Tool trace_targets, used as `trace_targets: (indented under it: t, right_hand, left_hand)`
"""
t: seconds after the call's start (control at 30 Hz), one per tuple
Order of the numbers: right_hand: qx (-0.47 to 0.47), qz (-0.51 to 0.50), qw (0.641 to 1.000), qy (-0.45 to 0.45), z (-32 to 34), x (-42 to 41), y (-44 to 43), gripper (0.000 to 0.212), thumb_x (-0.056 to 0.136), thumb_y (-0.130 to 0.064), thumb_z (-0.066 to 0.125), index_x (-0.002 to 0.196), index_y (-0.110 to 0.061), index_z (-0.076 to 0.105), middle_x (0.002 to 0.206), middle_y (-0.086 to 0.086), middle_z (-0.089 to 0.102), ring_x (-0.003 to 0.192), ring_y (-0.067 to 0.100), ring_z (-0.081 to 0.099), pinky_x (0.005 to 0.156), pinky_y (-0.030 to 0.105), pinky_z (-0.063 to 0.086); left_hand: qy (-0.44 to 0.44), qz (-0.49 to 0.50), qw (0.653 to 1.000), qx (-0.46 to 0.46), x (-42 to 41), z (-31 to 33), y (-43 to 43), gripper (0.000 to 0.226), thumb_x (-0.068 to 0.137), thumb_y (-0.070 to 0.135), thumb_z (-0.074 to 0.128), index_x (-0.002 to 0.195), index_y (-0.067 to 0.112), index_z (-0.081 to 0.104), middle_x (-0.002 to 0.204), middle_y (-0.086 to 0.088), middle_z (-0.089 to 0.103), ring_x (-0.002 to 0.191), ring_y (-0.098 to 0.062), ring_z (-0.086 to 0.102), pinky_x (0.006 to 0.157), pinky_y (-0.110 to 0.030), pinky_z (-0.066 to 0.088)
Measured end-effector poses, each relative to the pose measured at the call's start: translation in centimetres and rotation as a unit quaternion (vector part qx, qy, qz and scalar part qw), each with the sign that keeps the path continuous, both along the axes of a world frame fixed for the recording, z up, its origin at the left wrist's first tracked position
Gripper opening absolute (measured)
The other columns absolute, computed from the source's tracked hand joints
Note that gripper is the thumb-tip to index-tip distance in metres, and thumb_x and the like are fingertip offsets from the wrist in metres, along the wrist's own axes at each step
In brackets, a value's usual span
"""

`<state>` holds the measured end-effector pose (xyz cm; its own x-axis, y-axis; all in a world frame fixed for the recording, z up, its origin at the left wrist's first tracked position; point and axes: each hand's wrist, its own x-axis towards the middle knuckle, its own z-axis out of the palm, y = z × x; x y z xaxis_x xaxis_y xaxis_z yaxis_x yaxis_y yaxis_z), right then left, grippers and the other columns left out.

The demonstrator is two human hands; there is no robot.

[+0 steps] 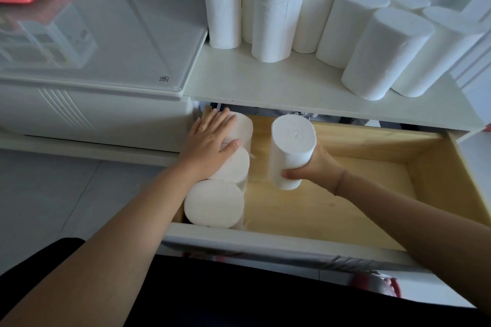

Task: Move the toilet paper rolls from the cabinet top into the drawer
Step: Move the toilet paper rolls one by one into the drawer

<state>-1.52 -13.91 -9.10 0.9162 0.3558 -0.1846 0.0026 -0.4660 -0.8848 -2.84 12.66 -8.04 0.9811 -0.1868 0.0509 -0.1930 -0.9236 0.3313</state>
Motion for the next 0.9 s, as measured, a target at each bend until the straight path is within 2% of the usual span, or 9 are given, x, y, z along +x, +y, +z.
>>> trace_targets:
  t: [0.17,0.3,0.4,0.57,0.67,0.77,0.83,0.9]
  right_hand:
    - [-0.004,-0.032,0.999,-0.006,-2.5,-0.2,0.1,0.118,0.047,-0.032,0.085,0.143,-0.023,0.017,0.127,-0.01,0.045,0.118,0.013,0.047,0.093,0.031,0.042]
    - [-0.002,-0.046,0.999,0.005,-3.6,-0.4,-0.1,0.113,0.049,-0.029,0.086,0.137,-0.031,0.015,0.124,-0.011,0.042,0.113,0.008,0.045,0.089,0.026,0.04]
    - [0.007,-0.045,0.999,0.028,-3.6,-0.6,-0.6,0.112,0.053,-0.02,0.089,0.134,-0.034,0.013,0.12,-0.021,0.042,0.111,0.005,0.046,0.086,0.019,0.039]
    - [-0.01,-0.005,0.999,0.045,-2.3,-0.4,-1.3,0.113,0.061,-0.007,0.089,0.14,-0.027,0.011,0.129,-0.009,0.038,0.124,0.014,0.04,0.094,0.028,0.039]
    - [-0.021,0.056,0.995,0.08,-0.1,0.4,-2.6,0.115,0.057,-0.027,0.09,0.143,-0.035,0.014,0.133,-0.013,0.039,0.128,0.013,0.04,0.101,0.032,0.041]
    - [0.006,0.038,0.986,0.163,2.4,1.6,-3.2,0.101,0.057,-0.044,0.086,0.14,-0.043,0.028,0.137,-0.009,0.047,0.128,0.014,0.045,0.105,0.045,0.041]
    - [-0.009,0.034,0.985,0.171,3.0,2.0,-2.7,0.093,0.067,-0.039,0.084,0.141,-0.044,0.029,0.138,-0.008,0.046,0.126,0.017,0.047,0.102,0.047,0.044]
    - [-0.053,0.074,0.988,0.121,3.1,2.0,-2.0,0.1,0.07,-0.026,0.084,0.146,-0.042,0.02,0.14,-0.006,0.041,0.124,0.019,0.046,0.098,0.039,0.047]
  left_hand:
    - [0.003,0.0,1.0,0.006,-0.1,0.2,0.0,0.058,0.098,0.046,0.029,0.149,0.028,0.011,0.158,0.011,0.001,0.144,-0.009,-0.008,0.116,-0.035,-0.003]
    - [0.009,-0.002,1.0,0.004,-0.2,0.3,-0.1,0.058,0.098,0.046,0.029,0.15,0.028,0.01,0.158,0.01,0.0,0.144,-0.009,-0.009,0.116,-0.035,-0.004]
    - [0.01,0.0,1.0,0.011,-0.3,0.5,-0.1,0.058,0.098,0.047,0.028,0.15,0.028,0.009,0.158,0.01,-0.001,0.144,-0.008,-0.01,0.116,-0.034,-0.004]
    - [0.013,0.0,1.0,0.012,-0.3,0.6,-0.2,0.058,0.098,0.046,0.028,0.15,0.028,0.009,0.158,0.01,-0.001,0.144,-0.009,-0.01,0.116,-0.034,-0.004]
    - [0.025,-0.002,0.999,0.021,-0.3,0.6,-0.2,0.058,0.098,0.046,0.026,0.15,0.028,0.006,0.158,0.011,-0.004,0.144,-0.009,-0.012,0.116,-0.035,-0.006]
    - [0.029,0.002,0.999,0.042,-0.1,0.7,-0.3,0.058,0.098,0.047,0.023,0.15,0.029,0.005,0.158,0.011,-0.006,0.144,-0.009,-0.012,0.115,-0.037,-0.009]
    - [0.023,-0.01,0.998,0.062,0.2,0.9,-0.5,0.058,0.098,0.048,0.023,0.15,0.028,0.006,0.158,0.01,-0.005,0.144,-0.01,-0.01,0.114,-0.037,-0.011]
    - [0.023,-0.032,0.996,0.081,0.4,0.9,-1.1,0.06,0.098,0.05,0.021,0.15,0.027,0.005,0.158,0.009,-0.006,0.144,-0.01,-0.011,0.115,-0.037,-0.012]
